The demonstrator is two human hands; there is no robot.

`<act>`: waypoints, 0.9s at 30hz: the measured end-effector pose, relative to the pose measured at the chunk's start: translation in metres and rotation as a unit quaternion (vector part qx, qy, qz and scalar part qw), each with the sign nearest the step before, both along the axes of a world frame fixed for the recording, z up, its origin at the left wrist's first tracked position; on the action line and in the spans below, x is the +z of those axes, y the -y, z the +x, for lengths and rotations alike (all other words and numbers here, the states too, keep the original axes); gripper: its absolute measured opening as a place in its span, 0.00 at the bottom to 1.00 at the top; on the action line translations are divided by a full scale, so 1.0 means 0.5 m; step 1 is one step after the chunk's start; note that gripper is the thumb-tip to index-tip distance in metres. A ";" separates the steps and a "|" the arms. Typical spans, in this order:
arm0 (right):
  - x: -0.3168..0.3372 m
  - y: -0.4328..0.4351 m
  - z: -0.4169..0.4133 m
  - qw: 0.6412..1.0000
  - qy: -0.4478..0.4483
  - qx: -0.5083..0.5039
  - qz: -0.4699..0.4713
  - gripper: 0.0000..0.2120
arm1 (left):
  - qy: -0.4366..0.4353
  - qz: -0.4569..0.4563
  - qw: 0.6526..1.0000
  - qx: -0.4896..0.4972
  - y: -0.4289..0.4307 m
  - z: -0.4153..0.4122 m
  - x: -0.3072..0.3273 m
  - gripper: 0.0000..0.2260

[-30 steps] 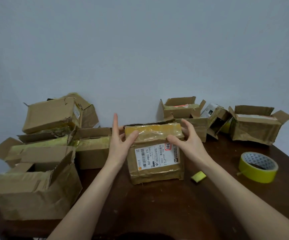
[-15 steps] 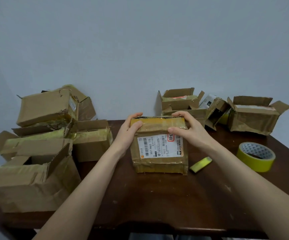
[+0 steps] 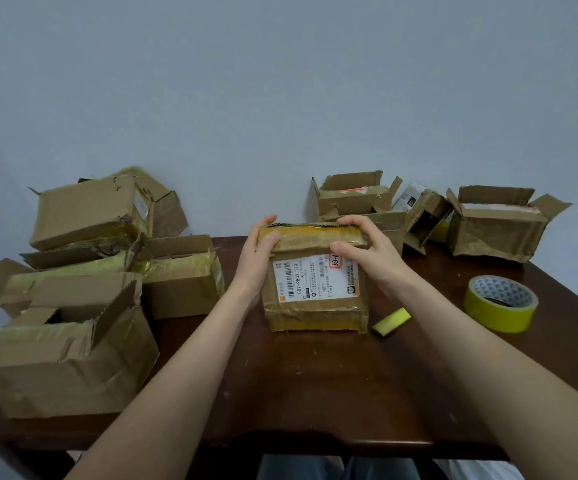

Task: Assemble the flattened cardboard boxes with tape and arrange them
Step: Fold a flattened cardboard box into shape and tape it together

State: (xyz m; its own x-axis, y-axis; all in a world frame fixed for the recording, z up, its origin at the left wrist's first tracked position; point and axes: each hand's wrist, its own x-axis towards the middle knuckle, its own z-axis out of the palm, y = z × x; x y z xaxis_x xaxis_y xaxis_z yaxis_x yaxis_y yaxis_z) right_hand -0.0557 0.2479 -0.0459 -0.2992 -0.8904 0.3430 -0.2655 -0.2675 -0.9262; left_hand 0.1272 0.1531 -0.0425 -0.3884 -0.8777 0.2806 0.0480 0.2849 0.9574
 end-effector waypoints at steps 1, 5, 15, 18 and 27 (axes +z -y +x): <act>0.000 -0.002 -0.004 1.000 0.013 0.004 -0.002 0.18 | -0.006 0.006 1.000 -0.003 -0.004 -0.004 -0.002 0.17; -0.005 -0.009 -0.009 0.999 0.052 0.002 -0.011 0.18 | -0.044 0.037 0.998 -0.021 -0.011 -0.011 -0.001 0.18; -0.009 -0.036 -0.021 0.999 0.028 -0.022 -0.009 0.18 | -0.082 0.040 0.996 -0.009 -0.027 -0.028 -0.020 0.14; -0.015 -0.036 -0.010 1.000 -0.022 -0.007 -0.003 0.18 | -0.064 -0.011 0.998 -0.008 -0.018 0.003 -0.008 0.13; -0.014 -0.012 -0.007 0.986 -0.162 0.000 0.029 0.18 | 0.067 0.036 0.997 -0.026 0.002 0.050 -0.031 0.14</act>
